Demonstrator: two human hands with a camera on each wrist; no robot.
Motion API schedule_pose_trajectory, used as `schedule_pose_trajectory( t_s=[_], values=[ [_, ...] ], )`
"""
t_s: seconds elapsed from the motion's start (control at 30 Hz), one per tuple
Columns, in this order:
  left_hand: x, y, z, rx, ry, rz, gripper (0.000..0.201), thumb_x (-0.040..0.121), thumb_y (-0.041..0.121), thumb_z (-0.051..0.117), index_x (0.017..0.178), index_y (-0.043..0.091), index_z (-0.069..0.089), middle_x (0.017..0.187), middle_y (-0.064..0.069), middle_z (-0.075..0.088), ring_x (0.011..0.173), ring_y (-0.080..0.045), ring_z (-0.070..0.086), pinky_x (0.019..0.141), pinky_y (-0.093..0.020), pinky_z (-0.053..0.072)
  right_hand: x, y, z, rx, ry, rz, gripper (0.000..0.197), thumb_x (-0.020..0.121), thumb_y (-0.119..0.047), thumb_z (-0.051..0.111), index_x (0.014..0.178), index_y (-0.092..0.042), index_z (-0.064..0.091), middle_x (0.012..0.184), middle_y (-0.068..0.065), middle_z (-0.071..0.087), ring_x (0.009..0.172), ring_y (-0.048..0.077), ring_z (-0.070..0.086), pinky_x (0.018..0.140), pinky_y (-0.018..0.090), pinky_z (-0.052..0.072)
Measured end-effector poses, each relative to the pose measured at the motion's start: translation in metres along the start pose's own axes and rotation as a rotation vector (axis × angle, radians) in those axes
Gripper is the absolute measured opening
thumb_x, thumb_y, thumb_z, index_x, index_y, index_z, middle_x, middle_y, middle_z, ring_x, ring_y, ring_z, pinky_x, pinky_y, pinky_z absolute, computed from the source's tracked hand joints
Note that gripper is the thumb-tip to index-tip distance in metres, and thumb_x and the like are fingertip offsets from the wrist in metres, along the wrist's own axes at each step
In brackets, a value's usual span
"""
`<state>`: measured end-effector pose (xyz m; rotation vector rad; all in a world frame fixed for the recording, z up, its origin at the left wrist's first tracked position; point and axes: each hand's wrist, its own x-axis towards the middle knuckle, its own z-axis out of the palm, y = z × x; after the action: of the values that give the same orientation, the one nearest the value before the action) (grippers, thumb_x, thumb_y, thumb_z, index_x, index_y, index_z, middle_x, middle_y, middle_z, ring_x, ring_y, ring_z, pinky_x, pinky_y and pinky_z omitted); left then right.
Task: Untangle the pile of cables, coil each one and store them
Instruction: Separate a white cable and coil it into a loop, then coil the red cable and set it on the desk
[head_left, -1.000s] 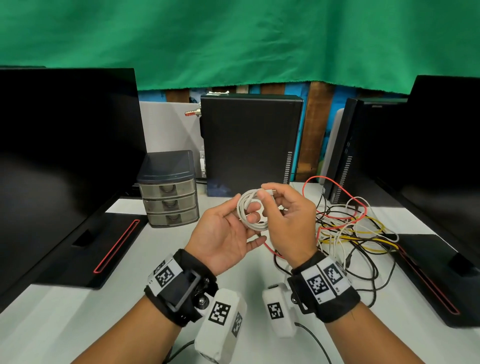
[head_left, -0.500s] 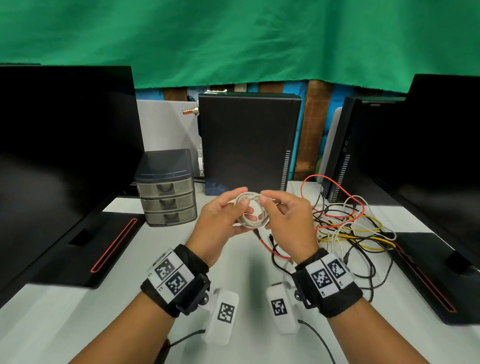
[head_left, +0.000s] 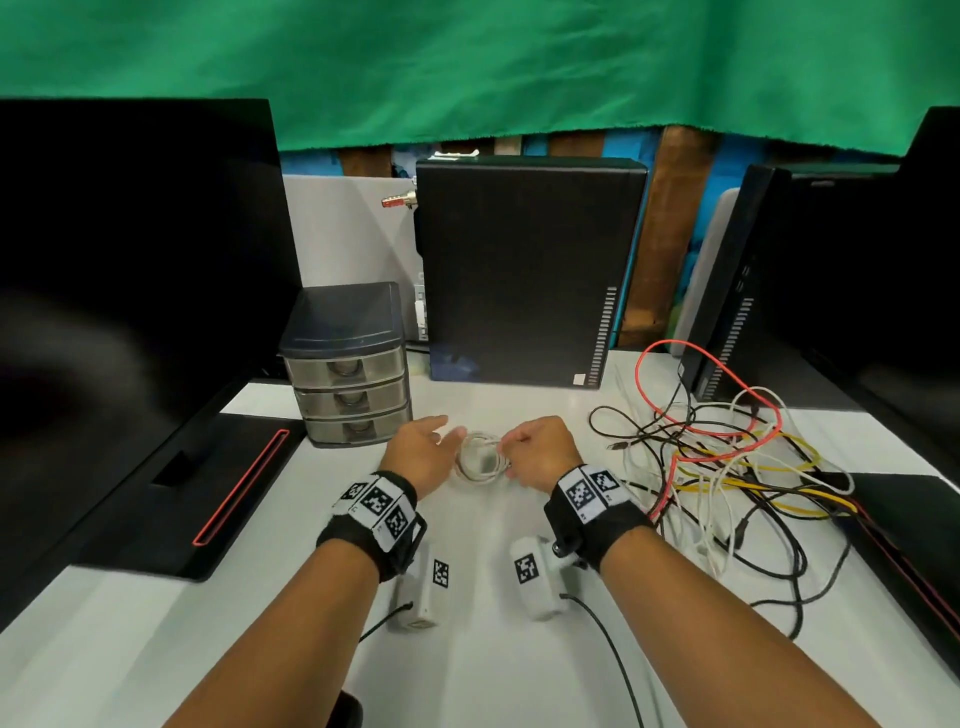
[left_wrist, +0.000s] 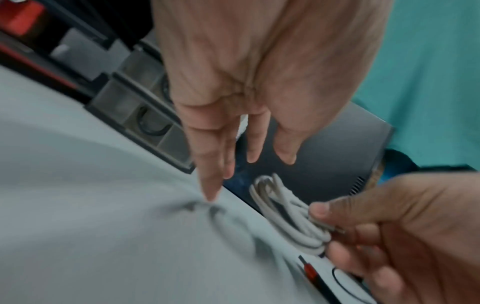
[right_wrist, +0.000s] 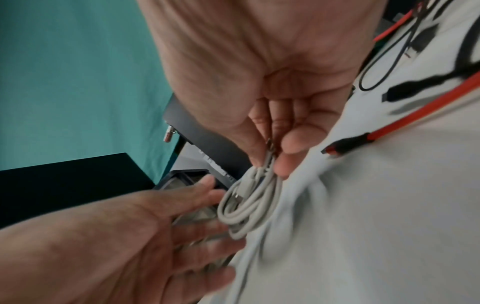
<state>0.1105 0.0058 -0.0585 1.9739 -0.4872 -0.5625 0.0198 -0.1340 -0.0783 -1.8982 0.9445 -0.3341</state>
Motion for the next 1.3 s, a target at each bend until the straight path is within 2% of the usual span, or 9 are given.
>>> schedule_pose_trajectory(
  t_s=[0.13, 0.33, 0.5, 0.67, 0.83, 0.9, 1.0, 1.13, 1.3],
  values=[
    [0.003, -0.001, -0.011, -0.247, 0.033, -0.154, 0.032, 0.1, 0.037, 0.058, 0.123, 0.017, 0.063, 0.104, -0.005, 0.064, 0.094, -0.022, 0.061, 0.082, -0.036, 0.051, 0.029, -0.006, 0.007, 0.013, 0.028, 0.118, 0.014, 0.085, -0.011, 0.071, 0.095, -0.002, 0.076, 0.091, 0.016, 0.076, 0.088, 0.031, 0.074, 0.082, 0.044, 0.062],
    [0.0, -0.013, -0.023, -0.346, -0.028, -0.213, 0.029, 0.098, 0.038, 0.06, 0.12, 0.019, 0.061, 0.117, -0.001, 0.067, 0.108, -0.02, 0.064, 0.089, -0.04, 0.054, 0.029, -0.006, 0.003, -0.034, 0.027, 0.15, 0.02, 0.082, -0.019, 0.075, 0.076, -0.001, 0.069, 0.077, 0.015, 0.073, 0.07, 0.03, 0.071, 0.07, 0.041, 0.061],
    [-0.008, -0.001, -0.022, -0.33, -0.07, -0.181, 0.023, 0.098, 0.035, 0.061, 0.113, 0.018, 0.064, 0.113, -0.002, 0.07, 0.108, -0.023, 0.066, 0.096, -0.044, 0.053, 0.01, -0.013, -0.022, 0.072, 0.105, 0.072, 0.024, 0.088, -0.029, 0.071, 0.081, -0.006, 0.071, 0.084, 0.013, 0.075, 0.079, 0.031, 0.074, 0.074, 0.043, 0.063],
    [-0.029, 0.017, 0.0, -0.291, -0.15, -0.082, 0.019, 0.099, 0.027, 0.059, 0.112, 0.018, 0.068, 0.109, -0.003, 0.074, 0.095, -0.02, 0.07, 0.086, -0.036, 0.055, -0.036, -0.006, -0.064, 0.164, 0.092, -0.019, 0.02, 0.091, -0.033, 0.071, 0.086, -0.013, 0.073, 0.087, 0.006, 0.074, 0.065, 0.016, 0.067, 0.051, 0.024, 0.048],
    [-0.061, 0.032, 0.058, -0.08, -0.329, 0.087, 0.015, 0.096, 0.015, 0.061, 0.102, 0.02, 0.074, 0.098, 0.002, 0.074, 0.08, -0.014, 0.07, 0.068, -0.025, 0.053, -0.098, 0.027, -0.103, 0.187, 0.033, -0.013, 0.018, 0.093, -0.028, 0.07, 0.091, -0.01, 0.074, 0.085, 0.008, 0.074, 0.06, 0.014, 0.064, 0.048, 0.024, 0.046],
    [-0.069, 0.035, 0.08, 0.049, -0.377, 0.155, 0.016, 0.091, 0.014, 0.066, 0.088, 0.025, 0.076, 0.091, -0.002, 0.073, 0.076, -0.017, 0.067, 0.066, -0.028, 0.054, -0.121, 0.044, -0.112, 0.153, -0.03, -0.003, 0.015, 0.093, -0.024, 0.071, 0.088, -0.009, 0.073, 0.081, 0.009, 0.07, 0.059, 0.016, 0.063, 0.048, 0.025, 0.045],
    [-0.062, 0.038, 0.107, 0.375, -0.383, 0.265, 0.027, 0.083, 0.011, 0.064, 0.069, 0.033, 0.072, 0.098, -0.002, 0.074, 0.089, -0.021, 0.067, 0.087, -0.039, 0.058, -0.15, 0.065, -0.126, 0.14, -0.042, -0.024, 0.011, 0.092, -0.02, 0.071, 0.087, -0.011, 0.074, 0.082, 0.012, 0.066, 0.059, 0.017, 0.061, 0.047, 0.026, 0.042],
    [-0.051, 0.042, 0.121, 0.771, -0.33, 0.341, 0.021, 0.085, 0.018, 0.066, 0.085, 0.038, 0.069, 0.113, 0.008, 0.069, 0.103, -0.018, 0.064, 0.092, -0.031, 0.054, -0.175, 0.085, -0.145, 0.156, -0.057, -0.052, 0.009, 0.093, -0.019, 0.069, 0.09, -0.011, 0.074, 0.083, 0.006, 0.069, 0.058, 0.008, 0.062, 0.047, 0.017, 0.043],
    [-0.043, 0.04, 0.136, 0.988, -0.336, 0.425, 0.015, 0.088, 0.023, 0.062, 0.094, 0.032, 0.072, 0.108, 0.009, 0.068, 0.092, -0.017, 0.06, 0.077, -0.028, 0.051, -0.167, 0.091, -0.159, 0.161, -0.052, -0.087, 0.008, 0.094, -0.016, 0.068, 0.091, -0.013, 0.075, 0.088, 0.012, 0.071, 0.057, 0.005, 0.062, 0.048, 0.012, 0.043]
  ],
)
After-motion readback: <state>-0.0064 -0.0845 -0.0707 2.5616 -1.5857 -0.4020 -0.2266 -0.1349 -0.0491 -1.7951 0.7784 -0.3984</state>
